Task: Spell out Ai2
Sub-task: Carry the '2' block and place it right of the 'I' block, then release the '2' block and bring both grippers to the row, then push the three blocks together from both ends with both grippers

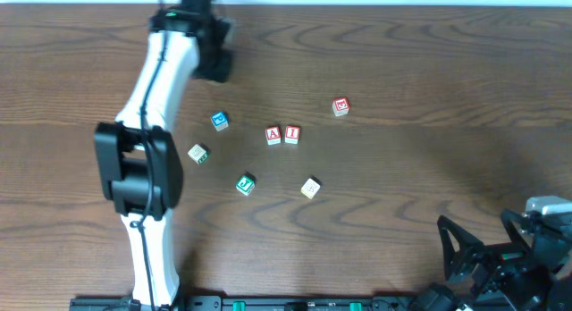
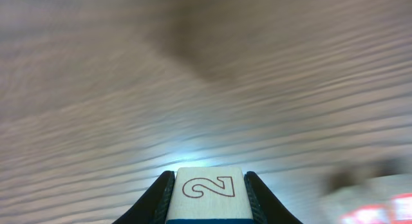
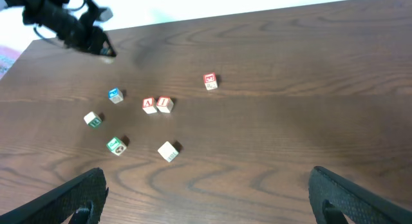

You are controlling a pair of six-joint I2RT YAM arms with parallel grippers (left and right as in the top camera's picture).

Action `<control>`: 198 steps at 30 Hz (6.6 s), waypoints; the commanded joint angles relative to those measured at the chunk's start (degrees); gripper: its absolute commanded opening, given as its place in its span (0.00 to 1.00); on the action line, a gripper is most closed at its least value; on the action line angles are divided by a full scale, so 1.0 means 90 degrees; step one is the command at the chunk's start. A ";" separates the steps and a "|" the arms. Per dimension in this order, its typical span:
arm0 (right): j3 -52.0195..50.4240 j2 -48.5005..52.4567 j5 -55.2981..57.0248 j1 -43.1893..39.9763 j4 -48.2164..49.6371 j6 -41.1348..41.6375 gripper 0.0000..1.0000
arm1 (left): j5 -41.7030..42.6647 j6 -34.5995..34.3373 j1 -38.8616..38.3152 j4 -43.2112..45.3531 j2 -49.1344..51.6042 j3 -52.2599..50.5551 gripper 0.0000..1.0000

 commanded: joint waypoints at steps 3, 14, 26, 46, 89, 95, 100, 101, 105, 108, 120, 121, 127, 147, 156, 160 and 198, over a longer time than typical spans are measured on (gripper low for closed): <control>0.0000 0.0012 0.0255 0.0019 -0.0024 -0.0039 0.99 | 0.0015 -0.1887 -0.1498 0.0330 -0.0061 0.0078 0.06; 0.0095 0.0012 0.0274 0.0019 -0.0027 -0.0141 0.99 | -0.0549 -0.2822 -0.3060 0.0816 0.0529 -0.0046 0.06; 0.0342 0.0012 0.0299 0.0019 -0.0046 -0.0255 0.99 | -0.0508 -0.3419 -0.2875 0.1345 0.0772 -0.1032 0.06; 0.0342 0.0012 0.0755 0.0019 -0.0005 -0.0255 0.99 | -0.0624 -0.3961 -0.2781 0.1435 0.0792 -0.1387 0.06; 0.0340 0.0012 0.0746 0.0019 -0.0010 -0.0248 0.99 | -0.0461 -0.3684 -0.2815 0.1586 0.0789 -0.1365 0.45; 0.0296 0.0012 0.0755 0.0019 -0.0104 -0.0228 0.99 | -0.0503 -0.3405 -0.2594 0.1984 0.0789 -0.1037 0.49; -0.0138 0.0012 0.1100 0.0019 -0.0333 0.0155 0.99 | -0.0532 -0.3138 -0.2278 0.1659 0.0787 0.0112 0.49; -0.0267 0.0012 0.1166 0.0019 -0.0325 0.0245 0.99 | -0.0532 -0.3138 -0.2186 0.1474 0.0787 0.0374 0.49; -0.1059 0.0012 0.1207 0.0019 -0.0182 0.0765 0.77 | -0.0512 -0.3138 -0.1700 0.0508 0.0780 0.1149 0.11; -0.1965 0.0012 0.0899 0.0017 0.0583 0.0940 0.17 | -0.0236 -0.3106 -0.1183 -0.0160 0.0670 0.1314 0.06; -0.3062 0.1003 -0.1532 -0.1508 0.4153 -0.0209 0.01 | 0.0763 -0.1855 0.0461 -0.1287 -0.0590 0.1311 0.06; -0.3055 0.1367 -0.1790 -0.1761 0.4350 -0.0214 0.01 | 0.0755 -0.1761 0.0529 -0.1280 -0.0738 0.1311 0.06; -0.2684 0.3691 -0.4602 -0.3388 0.5382 -0.0794 0.01 | 0.0775 -0.1328 0.0702 -0.1445 -0.1282 0.1122 0.06; -0.2623 0.6929 -0.7135 -0.4439 0.6373 -0.0971 0.01 | 0.2305 -0.2807 0.0219 0.1928 -0.1773 -0.4192 0.06; -0.2623 0.7725 -0.7378 -0.4102 0.7004 -0.0512 0.01 | 0.1804 -0.3344 -0.0102 0.2667 -0.1770 -0.4962 0.06; -0.2623 0.7983 -0.7376 -0.3944 0.7334 -0.0323 0.01 | 0.1807 -0.3543 -0.0104 0.3026 -0.1770 -0.5190 0.06; -0.1994 0.9066 -0.7101 -0.3679 0.7934 0.0202 0.01 | 0.2023 -0.4388 -0.0444 0.4170 -0.1457 -0.5557 0.06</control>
